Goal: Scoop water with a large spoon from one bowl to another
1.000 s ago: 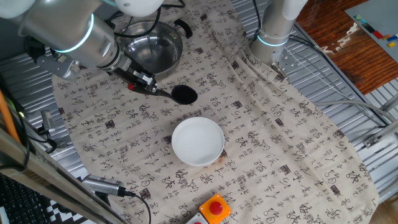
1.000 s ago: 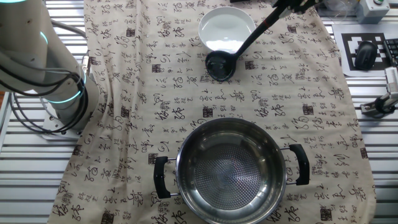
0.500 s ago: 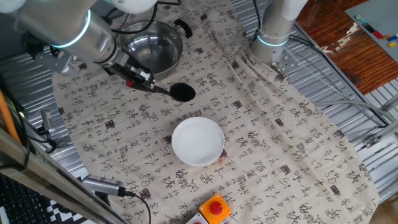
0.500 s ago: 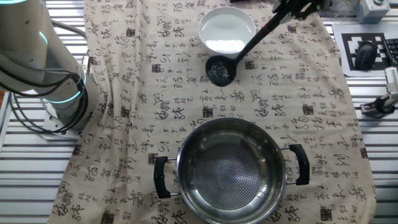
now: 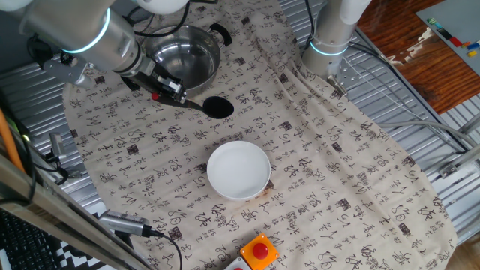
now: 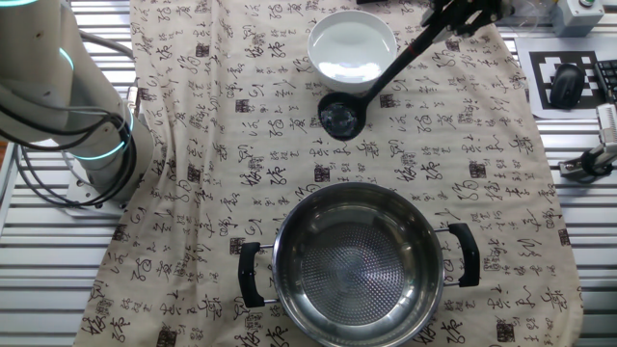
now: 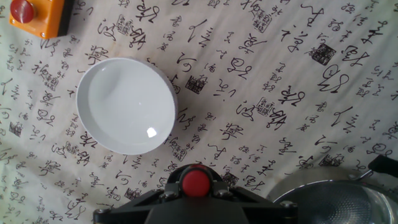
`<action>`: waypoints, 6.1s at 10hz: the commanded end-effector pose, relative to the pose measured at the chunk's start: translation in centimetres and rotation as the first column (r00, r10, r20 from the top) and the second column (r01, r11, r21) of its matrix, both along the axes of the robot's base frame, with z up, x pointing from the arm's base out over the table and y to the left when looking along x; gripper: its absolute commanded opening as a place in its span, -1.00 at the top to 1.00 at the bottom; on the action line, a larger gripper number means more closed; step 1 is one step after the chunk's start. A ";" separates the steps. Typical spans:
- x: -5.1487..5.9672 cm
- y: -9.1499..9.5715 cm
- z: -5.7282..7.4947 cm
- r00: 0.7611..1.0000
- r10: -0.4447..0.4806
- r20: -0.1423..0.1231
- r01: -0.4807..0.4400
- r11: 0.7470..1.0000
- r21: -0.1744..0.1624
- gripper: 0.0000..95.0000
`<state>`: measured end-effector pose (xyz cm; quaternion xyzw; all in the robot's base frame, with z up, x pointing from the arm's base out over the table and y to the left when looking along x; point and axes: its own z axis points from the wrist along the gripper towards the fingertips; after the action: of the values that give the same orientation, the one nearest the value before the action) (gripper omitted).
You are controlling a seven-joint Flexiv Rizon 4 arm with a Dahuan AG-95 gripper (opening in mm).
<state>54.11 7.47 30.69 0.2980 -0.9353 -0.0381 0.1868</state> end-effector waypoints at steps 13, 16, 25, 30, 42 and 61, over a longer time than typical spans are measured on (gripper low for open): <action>0.8 -3.6 1.2 0.998 0.069 -0.010 -0.069 0.998 -0.011 1.00; 0.8 -4.3 1.1 0.997 0.077 -0.008 -0.077 0.997 -0.009 1.00; 1.0 -6.1 0.8 0.994 0.106 -0.001 -0.106 0.994 0.005 1.00; 1.1 -6.1 0.7 0.995 0.105 -0.001 -0.105 0.994 0.006 1.00; 1.1 -6.1 0.7 0.999 0.036 0.006 -0.037 0.999 0.003 1.00; 0.6 -8.7 0.4 0.999 0.049 0.011 -0.049 0.999 -0.009 1.00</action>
<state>54.67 -1.43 31.05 0.3211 -0.9286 -0.0281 0.1836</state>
